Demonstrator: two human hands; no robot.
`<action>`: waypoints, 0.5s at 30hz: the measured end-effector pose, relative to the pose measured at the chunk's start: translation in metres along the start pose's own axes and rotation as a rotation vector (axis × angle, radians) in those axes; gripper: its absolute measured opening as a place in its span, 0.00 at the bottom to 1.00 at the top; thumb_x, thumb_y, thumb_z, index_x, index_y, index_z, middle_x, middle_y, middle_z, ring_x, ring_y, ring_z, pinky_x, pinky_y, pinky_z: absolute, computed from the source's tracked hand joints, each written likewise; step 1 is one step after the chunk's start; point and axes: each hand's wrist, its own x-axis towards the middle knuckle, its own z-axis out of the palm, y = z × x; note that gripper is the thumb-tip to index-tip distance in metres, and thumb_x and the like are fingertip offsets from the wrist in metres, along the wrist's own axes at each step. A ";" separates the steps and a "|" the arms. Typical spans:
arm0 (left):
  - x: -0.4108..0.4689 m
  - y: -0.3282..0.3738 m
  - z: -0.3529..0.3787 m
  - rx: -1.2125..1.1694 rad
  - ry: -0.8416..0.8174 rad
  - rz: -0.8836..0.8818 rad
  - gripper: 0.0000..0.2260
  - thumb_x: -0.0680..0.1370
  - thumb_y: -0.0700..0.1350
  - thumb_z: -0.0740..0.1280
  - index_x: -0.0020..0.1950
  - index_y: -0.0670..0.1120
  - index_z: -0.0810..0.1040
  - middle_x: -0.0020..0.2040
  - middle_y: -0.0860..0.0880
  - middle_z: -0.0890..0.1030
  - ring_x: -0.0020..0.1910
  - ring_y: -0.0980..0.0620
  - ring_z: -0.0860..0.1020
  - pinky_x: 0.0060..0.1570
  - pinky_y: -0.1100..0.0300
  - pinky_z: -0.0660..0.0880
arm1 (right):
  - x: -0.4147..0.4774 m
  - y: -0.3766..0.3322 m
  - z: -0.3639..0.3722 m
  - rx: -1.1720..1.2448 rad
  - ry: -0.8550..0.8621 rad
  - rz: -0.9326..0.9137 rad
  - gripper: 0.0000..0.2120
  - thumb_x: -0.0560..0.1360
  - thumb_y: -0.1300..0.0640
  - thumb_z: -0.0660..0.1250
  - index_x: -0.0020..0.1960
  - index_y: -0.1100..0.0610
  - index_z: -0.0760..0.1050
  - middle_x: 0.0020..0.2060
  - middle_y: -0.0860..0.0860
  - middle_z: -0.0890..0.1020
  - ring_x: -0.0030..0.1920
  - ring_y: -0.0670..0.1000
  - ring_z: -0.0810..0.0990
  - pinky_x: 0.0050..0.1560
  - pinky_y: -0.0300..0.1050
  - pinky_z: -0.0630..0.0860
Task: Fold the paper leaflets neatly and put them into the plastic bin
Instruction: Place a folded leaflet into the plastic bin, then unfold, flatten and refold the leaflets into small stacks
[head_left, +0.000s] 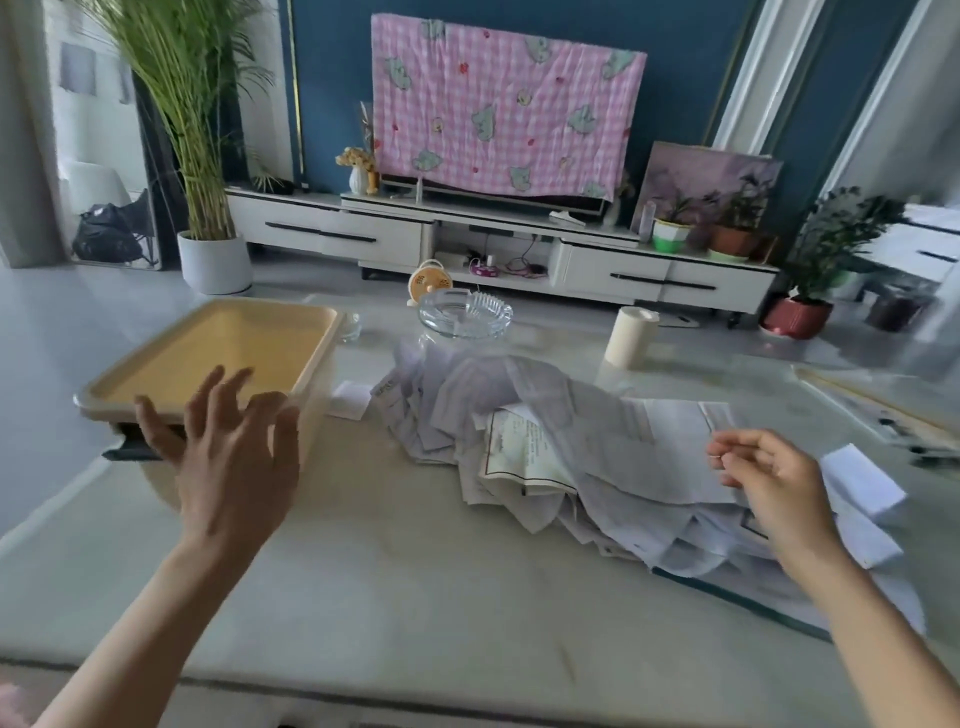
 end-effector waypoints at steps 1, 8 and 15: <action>-0.005 0.009 0.000 -0.031 0.048 -0.020 0.14 0.75 0.46 0.59 0.52 0.40 0.79 0.63 0.39 0.74 0.67 0.39 0.66 0.69 0.41 0.42 | 0.002 0.011 -0.006 -0.013 0.074 0.040 0.13 0.75 0.73 0.59 0.45 0.57 0.76 0.40 0.51 0.80 0.44 0.48 0.80 0.40 0.29 0.75; -0.056 0.105 0.006 -0.301 -0.050 0.368 0.14 0.75 0.42 0.57 0.54 0.40 0.78 0.62 0.39 0.75 0.66 0.41 0.68 0.69 0.43 0.56 | -0.001 0.039 0.002 -0.339 -0.072 -0.085 0.10 0.74 0.68 0.64 0.55 0.63 0.75 0.52 0.57 0.80 0.51 0.52 0.77 0.52 0.40 0.70; -0.087 0.153 0.021 -0.435 -0.167 0.509 0.11 0.75 0.40 0.58 0.52 0.43 0.77 0.61 0.42 0.76 0.65 0.44 0.70 0.65 0.41 0.63 | -0.015 0.034 0.046 -0.509 -0.465 -0.339 0.15 0.77 0.52 0.58 0.59 0.54 0.78 0.74 0.52 0.59 0.74 0.51 0.56 0.70 0.37 0.50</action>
